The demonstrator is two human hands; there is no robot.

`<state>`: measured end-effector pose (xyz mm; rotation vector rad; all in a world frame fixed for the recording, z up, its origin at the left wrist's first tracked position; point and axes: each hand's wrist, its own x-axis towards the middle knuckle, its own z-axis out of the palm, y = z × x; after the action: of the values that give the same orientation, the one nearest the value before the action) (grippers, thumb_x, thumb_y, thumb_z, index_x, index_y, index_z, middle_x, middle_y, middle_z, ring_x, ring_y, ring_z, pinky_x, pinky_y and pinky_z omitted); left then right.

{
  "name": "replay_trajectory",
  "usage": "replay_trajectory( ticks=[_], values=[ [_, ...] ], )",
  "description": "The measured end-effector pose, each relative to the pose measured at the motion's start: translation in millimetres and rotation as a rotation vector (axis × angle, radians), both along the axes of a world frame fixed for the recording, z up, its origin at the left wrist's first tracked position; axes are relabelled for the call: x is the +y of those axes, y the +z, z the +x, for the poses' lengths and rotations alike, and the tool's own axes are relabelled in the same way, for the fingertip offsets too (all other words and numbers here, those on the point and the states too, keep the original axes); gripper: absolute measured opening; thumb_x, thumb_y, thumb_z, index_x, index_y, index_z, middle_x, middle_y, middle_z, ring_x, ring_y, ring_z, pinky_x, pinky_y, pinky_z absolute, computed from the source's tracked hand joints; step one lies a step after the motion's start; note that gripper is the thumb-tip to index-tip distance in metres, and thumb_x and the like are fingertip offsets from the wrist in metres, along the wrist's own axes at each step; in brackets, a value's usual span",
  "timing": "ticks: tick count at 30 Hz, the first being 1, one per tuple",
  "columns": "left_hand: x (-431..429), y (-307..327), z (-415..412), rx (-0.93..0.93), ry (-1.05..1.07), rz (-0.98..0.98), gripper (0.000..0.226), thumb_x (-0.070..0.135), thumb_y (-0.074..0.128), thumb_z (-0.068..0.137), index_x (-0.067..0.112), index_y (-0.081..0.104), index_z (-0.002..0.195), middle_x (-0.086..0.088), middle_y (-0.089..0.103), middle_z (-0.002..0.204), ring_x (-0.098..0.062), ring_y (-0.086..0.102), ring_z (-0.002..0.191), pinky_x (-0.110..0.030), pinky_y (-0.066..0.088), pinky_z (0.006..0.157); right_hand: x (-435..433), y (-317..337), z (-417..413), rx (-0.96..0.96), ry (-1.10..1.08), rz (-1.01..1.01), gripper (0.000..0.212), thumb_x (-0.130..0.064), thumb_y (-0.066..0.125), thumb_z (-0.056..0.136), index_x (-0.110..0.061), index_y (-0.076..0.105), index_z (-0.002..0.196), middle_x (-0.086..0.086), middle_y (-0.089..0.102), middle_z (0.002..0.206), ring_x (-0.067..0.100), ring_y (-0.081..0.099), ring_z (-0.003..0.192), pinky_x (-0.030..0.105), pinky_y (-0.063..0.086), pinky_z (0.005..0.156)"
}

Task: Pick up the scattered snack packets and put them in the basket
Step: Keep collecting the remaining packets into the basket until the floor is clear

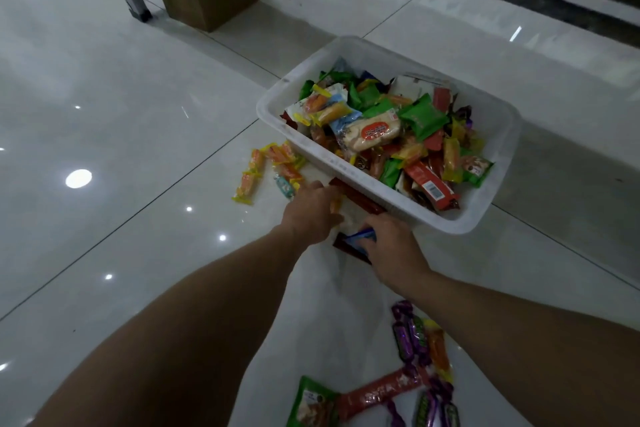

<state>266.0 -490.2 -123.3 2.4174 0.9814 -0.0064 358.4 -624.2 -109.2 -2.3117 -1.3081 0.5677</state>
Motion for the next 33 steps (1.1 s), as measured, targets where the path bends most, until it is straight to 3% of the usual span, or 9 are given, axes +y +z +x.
replay_trajectory(
  ticks=[5, 10, 14, 18, 21, 23, 25, 29, 33],
  values=[
    [-9, -7, -3, -0.088, 0.013, -0.018, 0.046, 0.01, 0.063, 0.084, 0.021, 0.052, 0.127, -0.012, 0.053, 0.128, -0.028, 0.05, 0.118, -0.039, 0.046, 0.098, -2, 0, 0, -0.011, 0.008, 0.0, 0.009, -0.011, 0.062, 0.09, -0.009, 0.063, 0.098, 0.009, 0.055, 0.103, 0.022, 0.053, 0.096, 0.027, 0.041, 0.078],
    [-19, -5, -30, -0.012, 0.136, -0.04, 0.04, 0.012, 0.064, 0.085, 0.025, 0.047, 0.119, -0.011, 0.05, 0.124, -0.027, 0.05, 0.11, -0.037, 0.049, 0.087, -2, 8, -6, -0.007, 0.032, 0.011, 0.007, -0.012, 0.062, 0.089, -0.009, 0.062, 0.095, 0.006, 0.052, 0.099, 0.02, 0.052, 0.092, 0.027, 0.041, 0.078],
    [-28, 2, -57, -0.028, 0.248, -0.068, 0.025, 0.013, 0.055, 0.09, 0.026, 0.047, 0.11, -0.01, 0.05, 0.115, -0.022, 0.046, 0.096, -0.029, 0.042, 0.078, 2, 20, -17, 0.013, 0.066, 0.044, 0.007, -0.013, 0.063, 0.089, -0.009, 0.062, 0.095, 0.002, 0.048, 0.095, 0.018, 0.05, 0.09, 0.024, 0.035, 0.073],
    [-27, 18, -80, -0.104, 0.306, -0.085, 0.022, 0.014, 0.052, 0.093, 0.027, 0.053, 0.111, -0.009, 0.054, 0.112, -0.023, 0.052, 0.096, -0.033, 0.049, 0.081, 10, 39, -29, 0.067, 0.078, 0.095, 0.002, -0.008, 0.062, 0.088, -0.007, 0.061, 0.089, 0.006, 0.052, 0.097, 0.022, 0.054, 0.091, 0.037, 0.05, 0.08],
    [-24, 37, -88, -0.217, 0.364, -0.031, 0.017, 0.014, 0.05, 0.095, 0.023, 0.057, 0.107, -0.007, 0.059, 0.099, -0.023, 0.058, 0.085, -0.034, 0.055, 0.071, 17, 57, -35, 0.025, 0.085, 0.129, 0.005, -0.011, 0.062, 0.087, -0.008, 0.059, 0.085, 0.007, 0.053, 0.092, 0.023, 0.053, 0.086, 0.035, 0.047, 0.072],
    [-22, 54, -87, -0.29, 0.397, -0.008, 0.016, 0.013, 0.049, 0.095, 0.018, 0.06, 0.106, -0.005, 0.057, 0.092, -0.016, 0.055, 0.072, -0.026, 0.052, 0.057, 23, 71, -35, -0.001, 0.083, 0.173, 0.004, -0.012, 0.063, 0.087, -0.009, 0.062, 0.089, 0.008, 0.055, 0.095, 0.023, 0.053, 0.09, 0.035, 0.046, 0.074],
    [-20, 72, -81, -0.36, 0.43, -0.018, 0.015, 0.012, 0.052, 0.094, 0.018, 0.061, 0.105, -0.005, 0.055, 0.095, -0.014, 0.053, 0.072, -0.018, 0.047, 0.051, 28, 87, -31, -0.009, 0.078, 0.21, 0.007, -0.011, 0.063, 0.087, -0.006, 0.063, 0.093, 0.008, 0.054, 0.097, 0.023, 0.051, 0.093, 0.034, 0.043, 0.076],
    [-18, 104, -60, -0.464, 0.489, -0.126, 0.02, 0.009, 0.059, 0.089, 0.024, 0.062, 0.103, -0.003, 0.058, 0.098, -0.023, 0.059, 0.087, -0.036, 0.058, 0.071, 33, 116, -8, -0.041, 0.008, 0.293, 0.011, -0.011, 0.064, 0.087, -0.004, 0.065, 0.094, 0.01, 0.061, 0.099, 0.024, 0.054, 0.093, 0.034, 0.045, 0.075],
    [-23, 122, -31, -0.568, 0.557, -0.293, 0.024, 0.008, 0.061, 0.089, 0.028, 0.063, 0.102, -0.001, 0.058, 0.093, -0.026, 0.062, 0.081, -0.038, 0.057, 0.06, 29, 130, 26, -0.034, -0.103, 0.333, 0.012, -0.014, 0.065, 0.089, -0.007, 0.065, 0.099, 0.008, 0.061, 0.099, 0.023, 0.058, 0.089, 0.033, 0.048, 0.074]
  ],
)
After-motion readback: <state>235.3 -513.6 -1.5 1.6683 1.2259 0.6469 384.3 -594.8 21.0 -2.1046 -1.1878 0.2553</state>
